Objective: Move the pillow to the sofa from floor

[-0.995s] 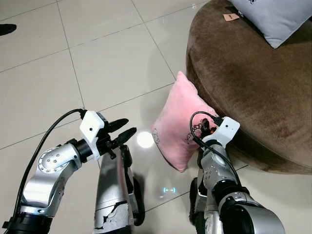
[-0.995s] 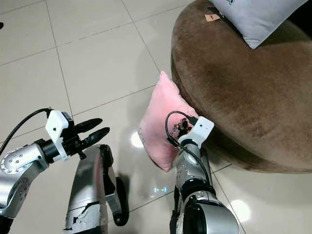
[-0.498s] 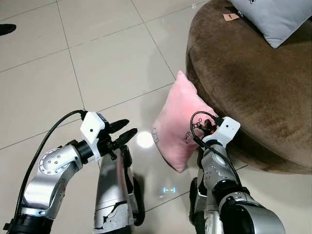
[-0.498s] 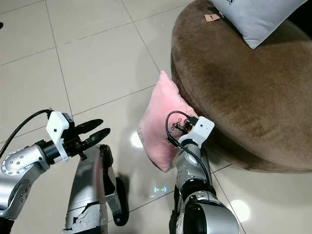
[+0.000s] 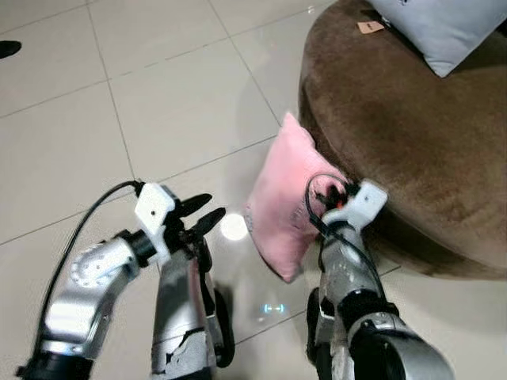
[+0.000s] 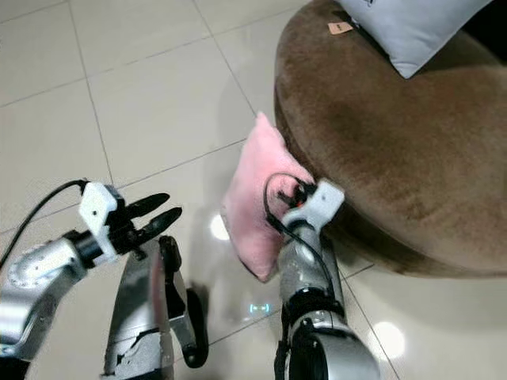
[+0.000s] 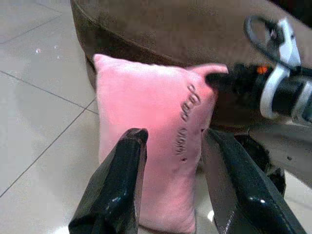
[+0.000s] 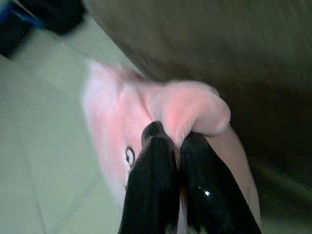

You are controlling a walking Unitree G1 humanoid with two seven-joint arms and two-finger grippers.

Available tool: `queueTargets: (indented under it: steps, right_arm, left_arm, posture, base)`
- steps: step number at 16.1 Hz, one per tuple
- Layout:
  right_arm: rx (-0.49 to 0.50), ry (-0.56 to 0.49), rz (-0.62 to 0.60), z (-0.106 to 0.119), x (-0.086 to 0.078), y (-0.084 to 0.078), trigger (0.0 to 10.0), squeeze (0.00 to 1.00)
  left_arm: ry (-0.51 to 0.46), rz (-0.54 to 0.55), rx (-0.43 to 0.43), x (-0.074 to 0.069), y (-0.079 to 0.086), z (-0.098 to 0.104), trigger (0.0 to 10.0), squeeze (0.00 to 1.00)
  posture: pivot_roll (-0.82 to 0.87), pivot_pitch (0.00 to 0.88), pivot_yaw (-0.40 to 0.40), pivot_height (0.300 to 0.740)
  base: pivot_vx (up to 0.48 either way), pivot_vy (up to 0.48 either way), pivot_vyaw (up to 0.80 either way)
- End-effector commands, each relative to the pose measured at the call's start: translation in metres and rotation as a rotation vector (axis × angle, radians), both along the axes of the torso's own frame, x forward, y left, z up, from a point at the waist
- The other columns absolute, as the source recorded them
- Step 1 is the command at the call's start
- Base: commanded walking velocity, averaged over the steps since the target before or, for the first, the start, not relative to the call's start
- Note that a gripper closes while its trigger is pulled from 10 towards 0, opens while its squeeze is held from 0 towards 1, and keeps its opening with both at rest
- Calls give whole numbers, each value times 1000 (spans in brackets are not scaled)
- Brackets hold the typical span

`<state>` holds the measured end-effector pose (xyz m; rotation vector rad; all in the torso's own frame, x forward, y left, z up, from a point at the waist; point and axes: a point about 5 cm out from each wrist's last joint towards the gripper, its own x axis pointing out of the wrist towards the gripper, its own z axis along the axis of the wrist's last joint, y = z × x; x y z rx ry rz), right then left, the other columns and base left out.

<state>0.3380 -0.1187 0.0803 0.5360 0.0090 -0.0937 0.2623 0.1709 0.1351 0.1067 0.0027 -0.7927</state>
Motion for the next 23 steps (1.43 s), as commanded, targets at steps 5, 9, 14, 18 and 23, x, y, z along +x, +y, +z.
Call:
queueTargets:
  steps: [5,9,14,18,23]
  right_arm:
    - [110,-347,175,105,-27,28,0,0]
    - [154,-621,103,215,-35,-14,0,0]
    - [-197,-605,-70,262,-37,-69,10000,0]
    - [-243,-353,-134,190,-38,-75,10000,0]
    - [-252,-273,-187,170,-39,-80,10000,0]
  left_arm:
    - [19,46,-45,-4,-7,-17,10000,0]
    - [-47,46,-84,3,-18,-1,10000,0]
    - [-137,151,-112,33,-30,45,10000,0]
    - [-161,264,-82,41,-28,52,10000,0]
    - [-118,372,-28,45,-24,37,10000,0]
  posture:
    - [106,192,7,491]
    - [47,105,-11,491]
    - [23,36,-44,491]
    - [28,12,-58,501]
    - [15,10,-51,546]
  base:
    - [0,0,0]
    - [0,0,0]
    - [0,0,0]
    - [0,0,0]
    - [0,0,0]
